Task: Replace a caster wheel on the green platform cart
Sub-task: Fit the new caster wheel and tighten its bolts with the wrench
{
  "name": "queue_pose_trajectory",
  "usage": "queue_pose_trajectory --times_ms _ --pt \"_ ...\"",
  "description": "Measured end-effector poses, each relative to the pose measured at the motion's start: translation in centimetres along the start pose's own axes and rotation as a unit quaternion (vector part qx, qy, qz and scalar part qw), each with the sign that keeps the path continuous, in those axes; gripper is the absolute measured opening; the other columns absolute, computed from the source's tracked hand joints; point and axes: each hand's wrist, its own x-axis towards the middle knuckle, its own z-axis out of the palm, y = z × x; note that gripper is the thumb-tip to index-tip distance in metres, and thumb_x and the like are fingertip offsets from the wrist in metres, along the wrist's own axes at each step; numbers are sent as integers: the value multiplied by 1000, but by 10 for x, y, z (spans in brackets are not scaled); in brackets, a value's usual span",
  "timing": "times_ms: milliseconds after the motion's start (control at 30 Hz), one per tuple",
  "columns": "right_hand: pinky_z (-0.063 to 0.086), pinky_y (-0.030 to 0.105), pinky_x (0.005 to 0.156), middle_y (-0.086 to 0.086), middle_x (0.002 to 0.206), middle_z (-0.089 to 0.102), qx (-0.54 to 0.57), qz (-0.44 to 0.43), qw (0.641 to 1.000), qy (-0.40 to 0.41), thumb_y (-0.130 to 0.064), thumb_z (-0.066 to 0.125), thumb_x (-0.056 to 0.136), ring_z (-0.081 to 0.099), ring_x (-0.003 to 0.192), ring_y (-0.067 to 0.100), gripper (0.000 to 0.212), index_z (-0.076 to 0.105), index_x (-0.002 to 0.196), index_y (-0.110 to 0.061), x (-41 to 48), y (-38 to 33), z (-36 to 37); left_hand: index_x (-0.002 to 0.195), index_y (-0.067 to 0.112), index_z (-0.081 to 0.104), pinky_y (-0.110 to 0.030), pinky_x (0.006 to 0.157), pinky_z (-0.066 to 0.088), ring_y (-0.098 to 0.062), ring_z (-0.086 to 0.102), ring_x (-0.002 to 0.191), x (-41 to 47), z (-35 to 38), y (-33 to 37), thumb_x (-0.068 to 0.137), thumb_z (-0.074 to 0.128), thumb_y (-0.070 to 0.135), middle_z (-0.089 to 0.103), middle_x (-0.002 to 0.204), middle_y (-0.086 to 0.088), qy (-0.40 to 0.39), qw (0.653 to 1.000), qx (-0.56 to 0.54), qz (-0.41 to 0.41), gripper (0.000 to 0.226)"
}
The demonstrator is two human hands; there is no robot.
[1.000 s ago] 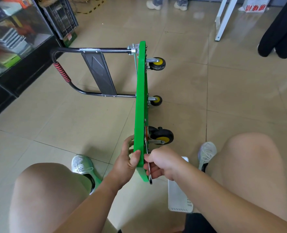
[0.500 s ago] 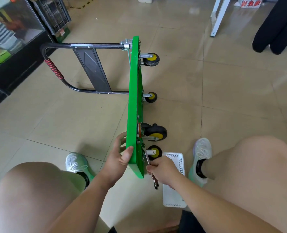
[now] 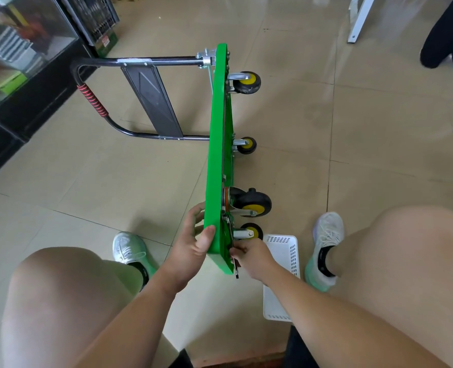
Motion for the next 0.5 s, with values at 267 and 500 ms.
queue_pose_trajectory --times_ms 267,500 --pt "46 9 78 6 112 73 -34 -31 999 -8 -9 56 100 64 104 22 25 76 114 -12 10 6 4 138 39 46 -28 87 58 -8 66 111 0 -1 -1 91 57 47 58 135 3 -2 1000 -2 3 49" --pt "50 16 84 5 106 74 -12 -30 999 -6 -5 57 99 66 105 24 25 78 109 -12 12 3 4 135 45 46 -26 88 57 -7 66 111 -1 0 2 88 57 52 58 135 8 -2 1000 -1 0 48"
